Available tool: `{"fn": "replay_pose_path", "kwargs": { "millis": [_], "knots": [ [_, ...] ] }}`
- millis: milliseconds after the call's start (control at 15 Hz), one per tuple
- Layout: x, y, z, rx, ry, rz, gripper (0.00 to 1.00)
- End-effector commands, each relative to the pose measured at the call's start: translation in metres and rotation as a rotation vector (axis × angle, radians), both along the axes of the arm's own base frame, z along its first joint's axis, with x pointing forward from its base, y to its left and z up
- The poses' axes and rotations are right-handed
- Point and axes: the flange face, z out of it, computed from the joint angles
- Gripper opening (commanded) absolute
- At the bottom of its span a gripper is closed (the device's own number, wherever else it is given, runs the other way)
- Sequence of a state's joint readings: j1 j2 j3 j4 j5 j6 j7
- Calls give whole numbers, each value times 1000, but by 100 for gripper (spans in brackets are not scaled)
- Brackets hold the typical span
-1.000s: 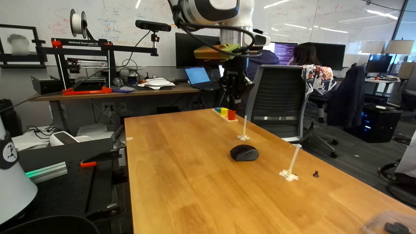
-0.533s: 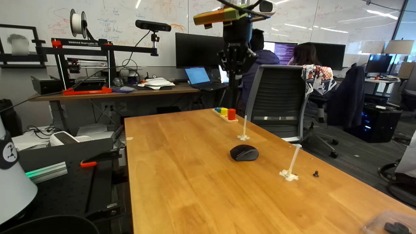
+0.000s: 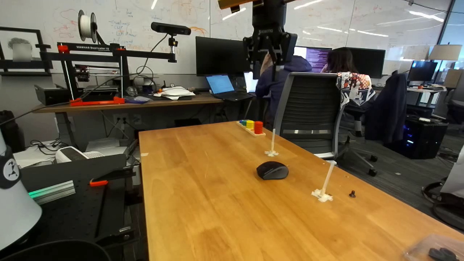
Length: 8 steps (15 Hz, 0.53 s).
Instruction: Press the left button on the mouse.
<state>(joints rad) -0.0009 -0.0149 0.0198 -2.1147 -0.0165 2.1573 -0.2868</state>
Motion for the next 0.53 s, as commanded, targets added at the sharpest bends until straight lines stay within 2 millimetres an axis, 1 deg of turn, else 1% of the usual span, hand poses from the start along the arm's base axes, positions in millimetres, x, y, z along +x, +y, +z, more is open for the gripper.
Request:
{"fn": "replay_pose_path", "kwargs": {
  "millis": [0,67,400,467],
  "knots": [
    [-1,-5,18,-13,11,22,96],
    [-1,-5,19,-11,18,24,99],
    [-7,-9,20,0,101,26,100],
    [-5,-3,6,-4,73,17,100]
  ]
}}
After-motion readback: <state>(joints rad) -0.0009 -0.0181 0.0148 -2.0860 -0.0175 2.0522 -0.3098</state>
